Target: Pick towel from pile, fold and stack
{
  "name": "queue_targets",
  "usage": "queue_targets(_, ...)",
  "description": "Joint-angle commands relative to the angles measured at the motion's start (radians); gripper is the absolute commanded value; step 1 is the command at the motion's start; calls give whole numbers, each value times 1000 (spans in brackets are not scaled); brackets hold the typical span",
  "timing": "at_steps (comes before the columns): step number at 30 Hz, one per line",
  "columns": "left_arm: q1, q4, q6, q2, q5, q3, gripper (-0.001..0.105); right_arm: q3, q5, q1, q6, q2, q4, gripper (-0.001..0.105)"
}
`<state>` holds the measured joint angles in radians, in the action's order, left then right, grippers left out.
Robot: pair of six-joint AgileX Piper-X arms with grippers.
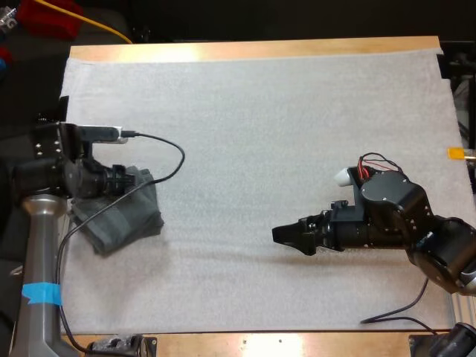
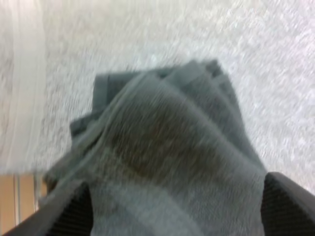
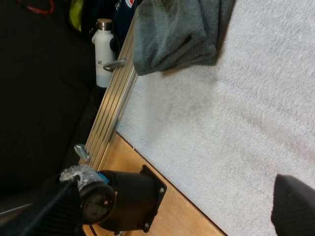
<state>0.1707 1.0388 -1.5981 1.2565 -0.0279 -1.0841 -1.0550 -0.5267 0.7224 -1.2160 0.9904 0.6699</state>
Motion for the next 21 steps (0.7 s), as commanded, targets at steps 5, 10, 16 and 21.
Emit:
queue_targets(5,-13,-57,2,15,29,-7,68,-7,-10,2,-14,-6,0,75)
queue_targets(10,-13,-57,2,89,57,-7,68,-7,-10,2,-14,-6,0,75)
queue_targets(16,-13,-64,2,200,57,-7,68,-7,-10,2,-14,-6,0,75)
queue_targets(21,-13,-88,2,291,57,-7,68,-7,-10,2,-14,-6,0,75)
